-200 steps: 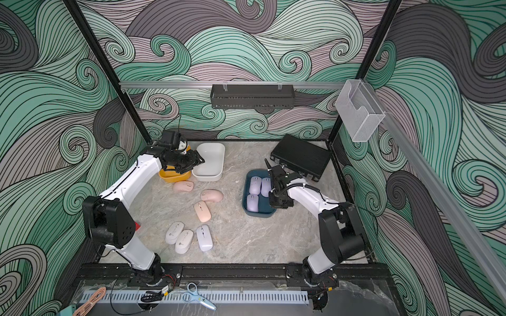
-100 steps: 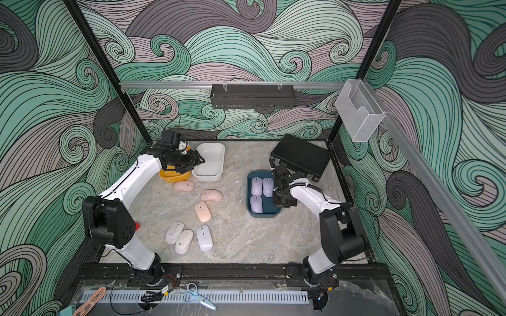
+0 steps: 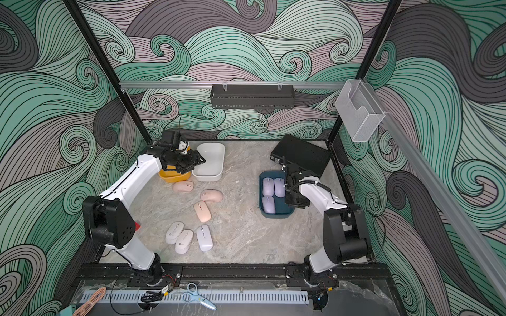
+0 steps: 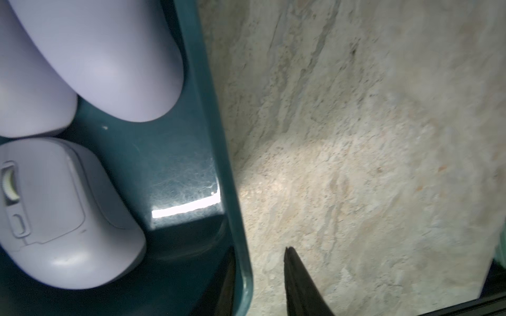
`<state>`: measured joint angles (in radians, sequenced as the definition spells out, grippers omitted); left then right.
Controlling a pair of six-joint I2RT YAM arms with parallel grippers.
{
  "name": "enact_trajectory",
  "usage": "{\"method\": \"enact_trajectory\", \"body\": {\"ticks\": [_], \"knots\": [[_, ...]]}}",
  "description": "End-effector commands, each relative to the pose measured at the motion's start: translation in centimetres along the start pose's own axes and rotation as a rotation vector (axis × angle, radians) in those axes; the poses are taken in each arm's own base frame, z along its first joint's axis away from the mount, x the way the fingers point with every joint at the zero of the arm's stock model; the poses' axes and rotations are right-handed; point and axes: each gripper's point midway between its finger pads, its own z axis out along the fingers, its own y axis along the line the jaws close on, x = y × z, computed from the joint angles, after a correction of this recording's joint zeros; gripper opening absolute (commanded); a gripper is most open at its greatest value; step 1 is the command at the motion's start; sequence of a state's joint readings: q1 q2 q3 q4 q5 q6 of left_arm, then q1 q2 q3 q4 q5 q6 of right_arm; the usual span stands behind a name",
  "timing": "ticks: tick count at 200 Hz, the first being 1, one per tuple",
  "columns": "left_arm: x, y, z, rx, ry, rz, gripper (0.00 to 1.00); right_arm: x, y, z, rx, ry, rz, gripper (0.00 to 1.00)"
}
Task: Place the mice by color into the storage box
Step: Move the storage box to the center of the board.
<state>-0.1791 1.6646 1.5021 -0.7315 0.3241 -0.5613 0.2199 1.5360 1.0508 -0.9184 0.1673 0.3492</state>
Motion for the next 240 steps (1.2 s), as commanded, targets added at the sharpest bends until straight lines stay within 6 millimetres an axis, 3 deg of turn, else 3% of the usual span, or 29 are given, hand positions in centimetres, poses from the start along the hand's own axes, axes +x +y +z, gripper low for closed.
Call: {"method": "enact_trajectory", "body": {"ticks": [1,20,46,78,99,145,192,240], "knots": [[-0.1,-0.3,0.1,0.011,0.0,0.005,0.7,-1.1,-0.3,-3.2,0.015,-0.062,-0.006,0.51],[-0.1,-0.2,0.1,0.006,-0.002,0.007,0.7,-2.2,1.3,-6.0,-0.01,-0.134,-0.04,0.56],[-0.3,0.1,-0.1,-0.008,-0.01,0.008,0.7,-3.3,7.2,-8.4,-0.086,-0.193,-0.143,0.57],[-0.6,0.6,-0.3,-0.034,-0.023,0.011,0.7,-4.8,14.5,-7.6,-0.176,-0.176,-0.231,0.54],[-0.7,0.8,-0.4,-0.047,-0.03,0.015,0.7,-6.1,16.8,-6.2,-0.183,-0.16,-0.243,0.52],[-1.0,1.1,-0.8,-0.068,-0.046,0.025,0.7,-6.5,17.7,-2.7,-0.13,-0.114,-0.247,0.46],[-1.0,1.1,-0.7,-0.067,-0.045,0.024,0.7,-5.8,17.6,-1.5,-0.121,-0.098,-0.246,0.13],[-0.9,1.2,-0.6,-0.065,-0.039,0.018,0.7,-4.8,16.4,-1.2,-0.086,-0.101,-0.244,0.02]]}}
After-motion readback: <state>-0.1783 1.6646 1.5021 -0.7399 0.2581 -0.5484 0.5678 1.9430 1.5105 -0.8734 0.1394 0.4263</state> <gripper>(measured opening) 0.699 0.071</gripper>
